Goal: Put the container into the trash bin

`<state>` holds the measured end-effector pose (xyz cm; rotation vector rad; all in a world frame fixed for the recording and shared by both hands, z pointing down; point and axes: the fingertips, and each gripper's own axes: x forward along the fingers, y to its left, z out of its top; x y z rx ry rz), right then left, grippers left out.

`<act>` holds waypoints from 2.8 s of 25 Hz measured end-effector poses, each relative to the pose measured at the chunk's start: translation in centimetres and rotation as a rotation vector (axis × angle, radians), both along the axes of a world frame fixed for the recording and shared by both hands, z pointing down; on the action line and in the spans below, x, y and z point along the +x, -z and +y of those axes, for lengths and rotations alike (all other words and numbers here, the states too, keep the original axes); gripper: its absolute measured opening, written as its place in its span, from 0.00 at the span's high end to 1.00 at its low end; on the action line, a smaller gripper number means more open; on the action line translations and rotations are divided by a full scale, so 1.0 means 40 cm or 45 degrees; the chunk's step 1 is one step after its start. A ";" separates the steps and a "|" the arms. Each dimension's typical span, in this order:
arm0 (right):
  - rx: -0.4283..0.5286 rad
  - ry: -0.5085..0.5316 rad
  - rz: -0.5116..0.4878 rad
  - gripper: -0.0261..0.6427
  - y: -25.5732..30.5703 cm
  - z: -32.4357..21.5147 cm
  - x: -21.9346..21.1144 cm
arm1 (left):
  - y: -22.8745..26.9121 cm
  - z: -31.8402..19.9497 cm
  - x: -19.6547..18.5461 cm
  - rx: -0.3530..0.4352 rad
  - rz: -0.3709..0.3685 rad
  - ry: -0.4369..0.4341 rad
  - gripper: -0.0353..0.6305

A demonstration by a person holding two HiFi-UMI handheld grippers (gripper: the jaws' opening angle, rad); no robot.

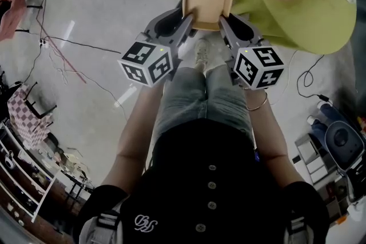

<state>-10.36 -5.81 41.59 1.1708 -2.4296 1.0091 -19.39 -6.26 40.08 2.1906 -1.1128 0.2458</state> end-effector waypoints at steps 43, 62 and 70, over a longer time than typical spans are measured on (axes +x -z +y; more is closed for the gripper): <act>-0.418 -0.024 0.033 0.62 -0.449 0.090 -0.145 | -0.423 0.011 -0.102 -0.276 -0.166 -0.079 0.79; -0.370 -0.056 0.043 0.58 -0.380 0.063 -0.078 | -0.358 -0.024 -0.074 -0.228 -0.142 -0.114 0.75; -0.269 -0.074 0.038 0.58 -0.276 0.051 -0.030 | -0.266 -0.032 -0.005 -0.148 -0.084 -0.165 0.75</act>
